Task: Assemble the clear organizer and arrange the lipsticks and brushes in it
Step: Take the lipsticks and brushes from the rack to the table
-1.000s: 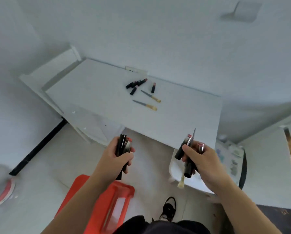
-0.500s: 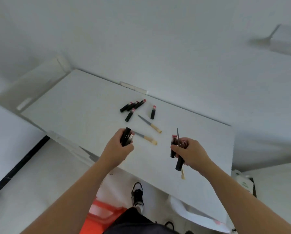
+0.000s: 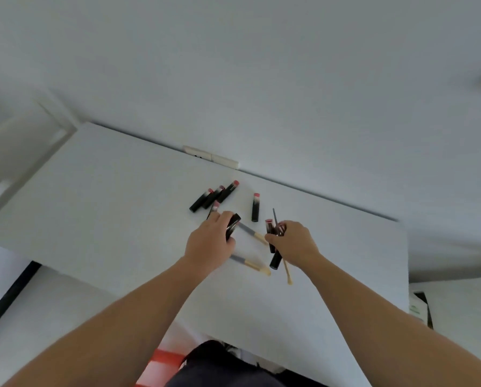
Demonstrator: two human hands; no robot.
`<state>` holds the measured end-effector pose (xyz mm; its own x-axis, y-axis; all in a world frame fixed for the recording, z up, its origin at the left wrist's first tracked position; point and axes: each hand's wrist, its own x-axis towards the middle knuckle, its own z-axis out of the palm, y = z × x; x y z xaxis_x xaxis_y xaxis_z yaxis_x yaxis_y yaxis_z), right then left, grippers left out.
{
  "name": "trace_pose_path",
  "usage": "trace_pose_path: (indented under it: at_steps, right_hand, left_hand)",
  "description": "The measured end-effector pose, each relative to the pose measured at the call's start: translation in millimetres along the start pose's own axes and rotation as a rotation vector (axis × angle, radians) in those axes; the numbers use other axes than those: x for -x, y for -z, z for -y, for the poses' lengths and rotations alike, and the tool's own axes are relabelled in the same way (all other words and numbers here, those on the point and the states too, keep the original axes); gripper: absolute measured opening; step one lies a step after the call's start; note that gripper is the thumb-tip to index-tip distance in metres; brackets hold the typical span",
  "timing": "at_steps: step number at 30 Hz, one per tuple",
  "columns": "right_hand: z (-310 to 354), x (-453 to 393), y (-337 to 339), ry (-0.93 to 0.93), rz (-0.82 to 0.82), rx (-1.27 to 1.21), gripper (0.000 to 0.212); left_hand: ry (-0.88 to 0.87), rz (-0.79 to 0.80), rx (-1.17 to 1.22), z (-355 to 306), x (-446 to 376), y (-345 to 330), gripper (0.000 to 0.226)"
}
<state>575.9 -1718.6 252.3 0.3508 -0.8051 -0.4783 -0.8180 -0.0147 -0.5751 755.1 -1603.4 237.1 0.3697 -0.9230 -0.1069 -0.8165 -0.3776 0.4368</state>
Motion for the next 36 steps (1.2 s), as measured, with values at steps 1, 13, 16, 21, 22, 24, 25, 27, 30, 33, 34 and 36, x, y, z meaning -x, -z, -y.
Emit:
trace_pose_path:
  at_steps: [1, 13, 16, 21, 22, 24, 25, 27, 30, 33, 34, 36]
  right_hand:
    - [0.2, -4.0, -2.6, -0.013, 0.005, 0.003, 0.023]
    - [1.9, -21.6, -22.3, -0.086, -0.090, 0.124, 0.021]
    - [-1.2, -23.4, -26.7, -0.086, -0.102, 0.152, 0.025]
    - [-4.9, -27.5, -32.7, -0.051, -0.159, 0.200, 0.035]
    - [-4.6, -27.8, -33.8, -0.044, -0.171, 0.190, 0.036]
    - [-5.3, -27.7, -35.8, -0.039, -0.179, 0.155, 0.037]
    - [-6.3, -27.3, -36.9, -0.040, -0.180, 0.138, 0.038]
    - [-8.5, -26.3, -39.0, -0.049, -0.181, 0.117, 0.046]
    - [-10.9, -23.8, -41.9, -0.052, -0.191, 0.092, 0.055]
    - [-13.5, -19.8, -45.1, -0.028, -0.210, 0.068, 0.054]
    - [-14.5, -18.5, -46.1, -0.021, -0.218, 0.061, 0.052]
    - [-16.4, -15.8, -48.2, -0.006, -0.236, 0.048, 0.050]
  left_hand:
    - [-0.011, 0.005, -0.020, 0.3, -1.8, -2.4, 0.044]
    - [-0.045, 0.002, -0.137, -6.6, -11.0, -21.9, 0.046]
    - [-0.032, -0.030, -0.144, -4.0, -11.8, -26.3, 0.050]
    - [-0.046, -0.084, -0.189, -1.9, -10.9, -29.5, 0.062]
    - [-0.043, -0.093, -0.196, -2.3, -10.7, -30.2, 0.065]
    - [-0.039, -0.122, -0.209, -3.1, -9.8, -32.7, 0.065]
    - [-0.040, -0.140, -0.211, -3.2, -9.0, -34.3, 0.064]
    - [-0.041, -0.172, -0.211, -2.6, -6.9, -38.2, 0.063]
    - [-0.041, -0.216, -0.211, 0.5, -3.2, -45.2, 0.063]
    - [-0.048, -0.251, -0.200, 4.5, -1.6, -51.5, 0.063]
    - [-0.049, -0.258, -0.195, 5.5, -1.3, -53.2, 0.063]
    - [-0.053, -0.267, -0.180, 7.1, -1.1, -56.0, 0.063]
